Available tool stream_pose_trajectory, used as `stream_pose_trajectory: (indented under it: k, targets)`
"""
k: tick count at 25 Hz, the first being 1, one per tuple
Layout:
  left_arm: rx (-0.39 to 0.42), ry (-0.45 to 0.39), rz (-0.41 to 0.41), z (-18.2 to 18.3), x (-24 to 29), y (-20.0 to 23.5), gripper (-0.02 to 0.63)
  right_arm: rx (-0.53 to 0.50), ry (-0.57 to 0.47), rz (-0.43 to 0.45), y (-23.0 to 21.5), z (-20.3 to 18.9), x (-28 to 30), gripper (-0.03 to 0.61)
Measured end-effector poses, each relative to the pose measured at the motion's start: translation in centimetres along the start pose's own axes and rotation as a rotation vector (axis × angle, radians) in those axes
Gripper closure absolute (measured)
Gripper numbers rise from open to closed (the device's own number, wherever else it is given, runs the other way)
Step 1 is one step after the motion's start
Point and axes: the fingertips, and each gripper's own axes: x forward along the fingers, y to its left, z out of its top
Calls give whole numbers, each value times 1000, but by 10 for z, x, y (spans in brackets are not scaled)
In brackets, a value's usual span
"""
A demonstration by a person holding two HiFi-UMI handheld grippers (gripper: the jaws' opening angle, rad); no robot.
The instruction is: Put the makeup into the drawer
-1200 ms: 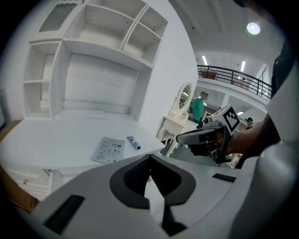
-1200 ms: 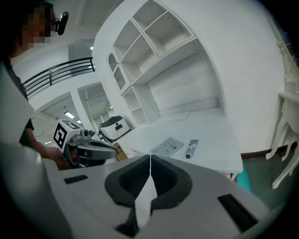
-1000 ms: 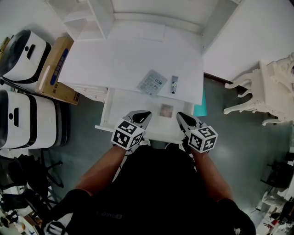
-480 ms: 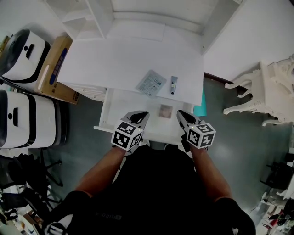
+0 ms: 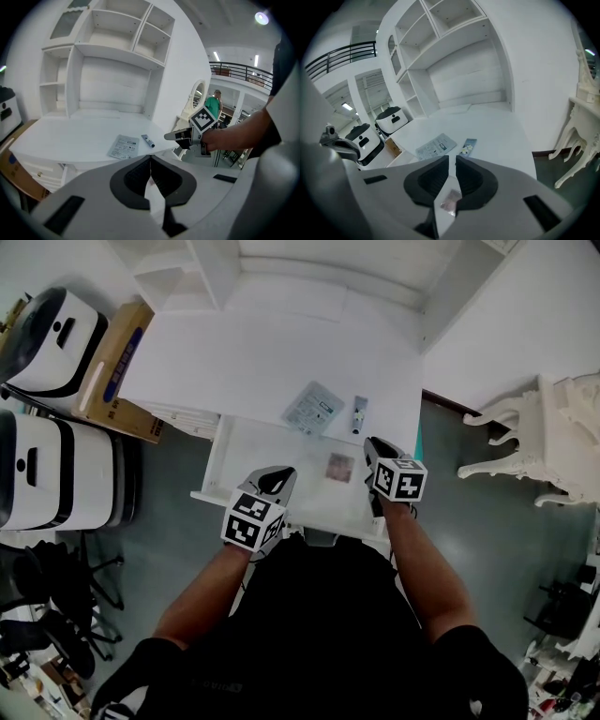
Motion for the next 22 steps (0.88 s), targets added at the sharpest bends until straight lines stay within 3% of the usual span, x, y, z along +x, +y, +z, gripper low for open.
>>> stream_pose_trajectory:
  k: [2, 4, 6, 13, 22]
  targets:
    - [-16, 0, 16, -3, -4, 2, 603, -3, 19, -10, -5, 1, 15, 519]
    - [-30, 5, 30, -8, -7, 4, 603, 3, 52, -17, -7, 1, 31, 435]
    - [-41, 10, 44, -12, -10, 7, 603, 8, 81, -32, -9, 1, 46, 417]
    - [-66, 11, 83, -18, -20, 11, 603, 23, 161, -113, -25, 1, 86, 408]
    - [-90, 15, 107, -27, -28, 15, 603, 33, 246, -124, -33, -15, 97, 432]
